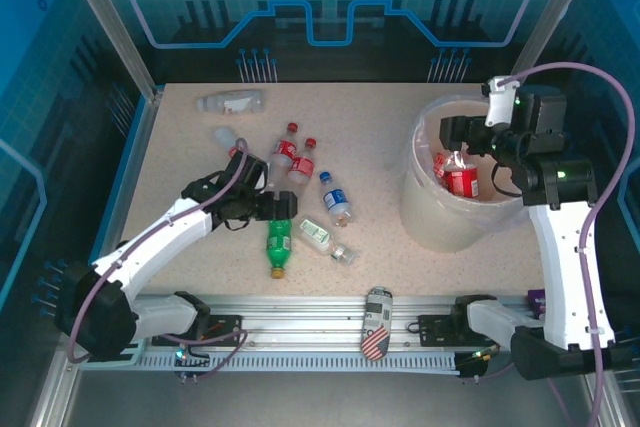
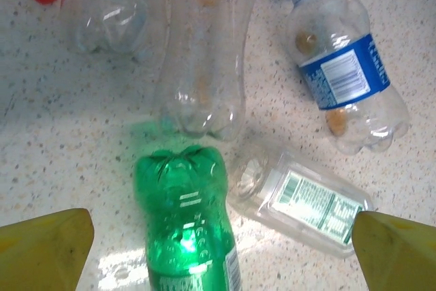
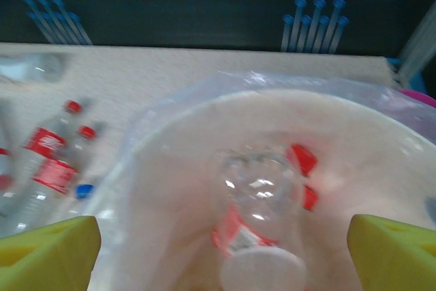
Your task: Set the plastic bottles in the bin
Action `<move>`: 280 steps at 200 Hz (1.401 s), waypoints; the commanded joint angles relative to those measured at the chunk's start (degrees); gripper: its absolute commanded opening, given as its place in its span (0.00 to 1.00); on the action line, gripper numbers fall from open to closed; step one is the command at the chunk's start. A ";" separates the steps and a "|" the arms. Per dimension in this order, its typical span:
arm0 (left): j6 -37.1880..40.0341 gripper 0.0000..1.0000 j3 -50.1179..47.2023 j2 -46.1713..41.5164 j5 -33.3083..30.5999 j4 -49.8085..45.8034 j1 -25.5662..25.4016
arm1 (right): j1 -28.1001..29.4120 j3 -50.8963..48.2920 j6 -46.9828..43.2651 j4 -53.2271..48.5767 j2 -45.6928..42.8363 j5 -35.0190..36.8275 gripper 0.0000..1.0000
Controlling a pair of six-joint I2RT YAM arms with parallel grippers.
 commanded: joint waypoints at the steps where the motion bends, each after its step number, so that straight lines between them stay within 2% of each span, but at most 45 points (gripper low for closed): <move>1: -2.08 0.98 1.05 -1.86 0.18 -11.65 -0.96 | 1.17 -2.54 3.84 8.71 -0.26 -9.98 0.94; 38: -9.09 0.94 -4.89 -4.87 1.57 -10.41 -4.86 | 4.21 -3.51 4.92 13.29 2.73 -9.75 0.94; 68: -12.51 0.94 -10.37 -3.45 4.30 -3.66 -5.77 | 5.96 -3.26 4.36 13.34 3.76 -9.33 0.94; 89: -12.92 0.93 -12.02 -1.15 4.43 -0.27 -6.27 | 6.30 -3.26 3.84 12.63 3.82 -8.64 0.94; 112: -12.77 0.87 -12.96 1.53 1.62 2.75 -8.29 | 6.32 -3.32 3.56 12.00 4.13 -8.14 0.94; 151: -12.32 0.84 -14.21 7.06 0.44 7.13 -9.60 | 7.07 -5.03 4.04 11.96 3.00 -6.58 0.94; 167: -11.60 0.80 -13.79 8.70 -0.58 6.83 -9.90 | 7.23 -5.32 4.18 11.19 2.64 -6.06 0.94; 199: -9.91 0.62 -12.09 9.09 -2.91 5.29 -9.98 | 7.40 -5.15 4.06 10.58 2.65 -5.53 0.94; 243: -9.19 0.60 -10.37 3.81 -4.18 1.63 -9.92 | 8.54 -5.20 4.35 11.29 2.61 -3.90 0.93; 280: -2.70 0.59 -4.52 -4.51 -11.89 -3.61 -8.30 | 11.72 -4.98 5.75 14.18 2.96 -4.77 0.92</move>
